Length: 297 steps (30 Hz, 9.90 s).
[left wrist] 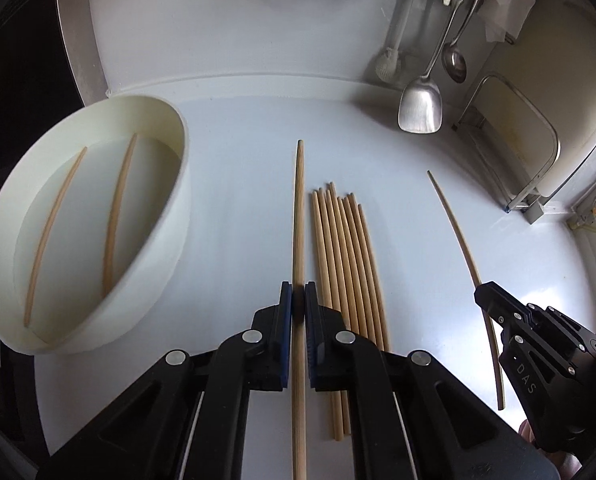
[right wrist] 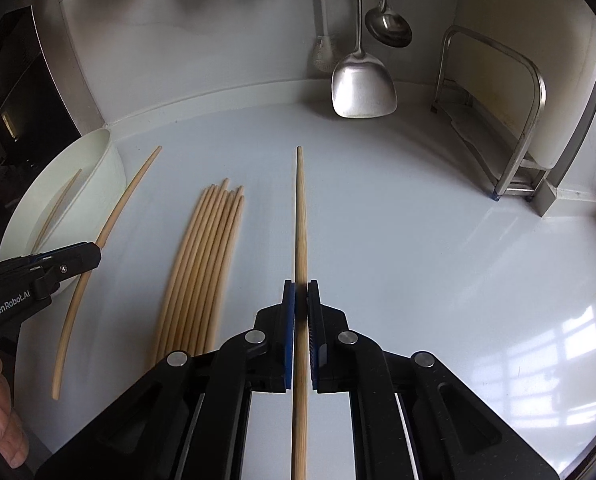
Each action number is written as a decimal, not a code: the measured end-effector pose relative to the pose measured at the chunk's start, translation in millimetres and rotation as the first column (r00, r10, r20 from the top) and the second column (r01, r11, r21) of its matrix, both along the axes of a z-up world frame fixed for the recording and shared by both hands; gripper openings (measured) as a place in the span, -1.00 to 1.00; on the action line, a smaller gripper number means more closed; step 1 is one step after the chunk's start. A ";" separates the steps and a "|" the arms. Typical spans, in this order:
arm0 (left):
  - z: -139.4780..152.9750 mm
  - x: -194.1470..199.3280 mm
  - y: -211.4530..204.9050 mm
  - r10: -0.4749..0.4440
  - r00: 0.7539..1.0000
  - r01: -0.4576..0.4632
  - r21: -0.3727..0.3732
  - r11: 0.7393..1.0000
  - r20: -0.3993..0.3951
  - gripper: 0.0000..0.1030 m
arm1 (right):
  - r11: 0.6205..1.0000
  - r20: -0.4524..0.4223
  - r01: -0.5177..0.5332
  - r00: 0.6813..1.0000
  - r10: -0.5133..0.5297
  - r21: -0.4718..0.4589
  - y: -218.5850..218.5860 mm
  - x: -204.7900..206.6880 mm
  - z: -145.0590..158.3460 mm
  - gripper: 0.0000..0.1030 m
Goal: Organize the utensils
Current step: 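Lift both chopsticks and carry them over the white basin, then lower the chopsticks into the basin and open both grippers, then raise both open grippers away from the basin toward the chopstick row, then position both open grippers over the chopstick row, nudging one chopstick apart, then close the left gripper on a chopstick while the right gripper grasps another, then lift both chopsticks and carry them over the white basin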
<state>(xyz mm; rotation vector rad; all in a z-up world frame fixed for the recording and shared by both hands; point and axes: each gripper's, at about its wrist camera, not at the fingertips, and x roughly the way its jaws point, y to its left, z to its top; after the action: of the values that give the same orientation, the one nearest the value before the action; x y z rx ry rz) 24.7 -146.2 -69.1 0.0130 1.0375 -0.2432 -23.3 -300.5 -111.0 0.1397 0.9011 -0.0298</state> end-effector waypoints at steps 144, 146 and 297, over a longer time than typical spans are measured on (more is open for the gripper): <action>-46.1 -29.1 52.8 0.018 0.986 -0.017 -0.005 1.000 0.168 0.85 | 0.999 -0.025 -0.006 1.000 0.005 -0.049 52.0 5.3 -51.0 0.13; -46.4 -29.8 51.2 0.016 0.986 -0.015 -0.003 1.000 0.167 0.85 | 0.998 -0.020 -0.008 1.000 0.007 -0.069 53.7 5.2 -50.6 0.13; -40.6 127.1 252.5 0.042 0.992 -0.042 0.002 0.999 -0.116 -0.85 | 0.973 -0.220 -0.175 0.954 0.205 0.149 287.1 169.7 13.5 -0.88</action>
<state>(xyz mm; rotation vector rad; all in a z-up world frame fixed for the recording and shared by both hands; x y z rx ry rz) 151.8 106.3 -109.8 -0.0233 1.1528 -0.2077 146.4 -13.3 -97.4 0.1704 1.1496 0.1959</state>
